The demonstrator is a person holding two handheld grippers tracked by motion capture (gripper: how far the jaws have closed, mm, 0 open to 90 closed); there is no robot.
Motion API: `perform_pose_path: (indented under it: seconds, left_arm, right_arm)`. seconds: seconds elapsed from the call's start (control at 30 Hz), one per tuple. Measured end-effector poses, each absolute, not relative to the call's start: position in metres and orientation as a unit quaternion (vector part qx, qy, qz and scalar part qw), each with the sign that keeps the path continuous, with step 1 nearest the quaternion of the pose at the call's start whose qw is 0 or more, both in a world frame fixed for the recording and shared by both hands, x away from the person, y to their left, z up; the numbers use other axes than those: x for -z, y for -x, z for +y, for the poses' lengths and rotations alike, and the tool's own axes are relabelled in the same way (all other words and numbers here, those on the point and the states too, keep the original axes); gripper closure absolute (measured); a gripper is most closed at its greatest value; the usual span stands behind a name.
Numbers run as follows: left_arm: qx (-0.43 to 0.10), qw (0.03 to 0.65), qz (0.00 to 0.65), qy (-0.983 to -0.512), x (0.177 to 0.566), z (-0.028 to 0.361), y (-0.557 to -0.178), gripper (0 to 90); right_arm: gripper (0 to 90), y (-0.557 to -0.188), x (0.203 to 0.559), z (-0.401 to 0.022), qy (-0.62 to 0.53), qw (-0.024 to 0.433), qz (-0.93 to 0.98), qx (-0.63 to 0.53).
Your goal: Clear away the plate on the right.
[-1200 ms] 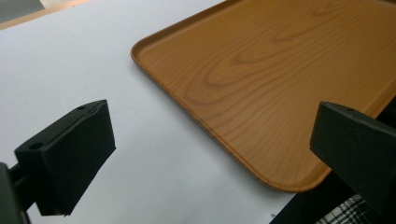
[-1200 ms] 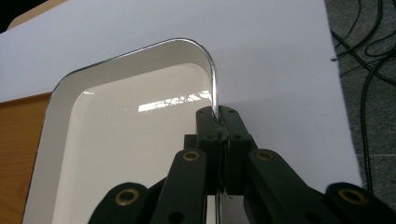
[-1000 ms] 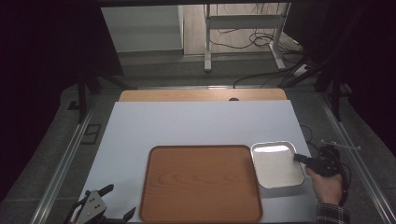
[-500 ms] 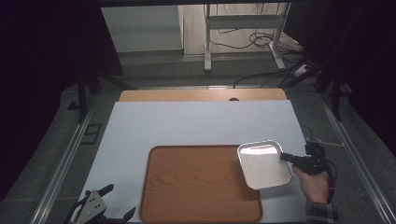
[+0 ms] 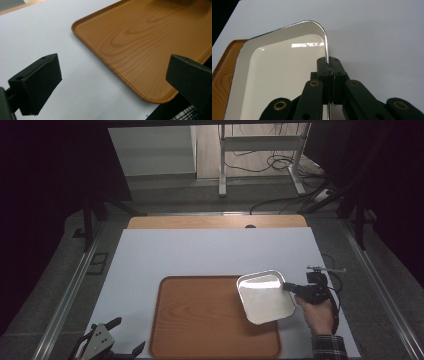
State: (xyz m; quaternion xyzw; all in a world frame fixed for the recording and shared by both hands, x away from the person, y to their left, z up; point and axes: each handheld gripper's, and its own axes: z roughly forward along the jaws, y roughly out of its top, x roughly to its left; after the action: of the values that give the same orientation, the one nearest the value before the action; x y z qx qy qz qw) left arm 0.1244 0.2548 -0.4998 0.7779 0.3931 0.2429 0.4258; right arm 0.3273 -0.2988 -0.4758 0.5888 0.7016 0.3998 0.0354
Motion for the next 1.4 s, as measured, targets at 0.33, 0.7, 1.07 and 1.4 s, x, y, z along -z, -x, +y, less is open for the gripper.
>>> perform_pose_path:
  seconds: [0.33,0.7,1.07,1.4]
  left_arm:
    - [-0.244,0.425,0.393,-0.778,0.500,0.255,-0.125,0.1]
    - [-0.245,0.423,0.392,-0.779,0.500,0.255,-0.124,0.1]
    - [-0.246,0.423,0.391,-0.780,0.500,0.254,-0.124,0.1]
    - [-0.246,0.422,0.391,-0.780,0.500,0.254,-0.124,0.2]
  right_arm:
    - [88.4,-0.336,0.481,-0.257,-0.573,0.015,0.714,-0.402]
    - [88.3,-0.346,0.494,-0.203,-0.553,-0.007,0.736,-0.390]
    - [88.3,-0.355,0.513,-0.165,-0.549,-0.014,0.750,-0.368]
    - [76.5,-0.359,0.518,-0.165,-0.548,-0.013,0.746,-0.377]
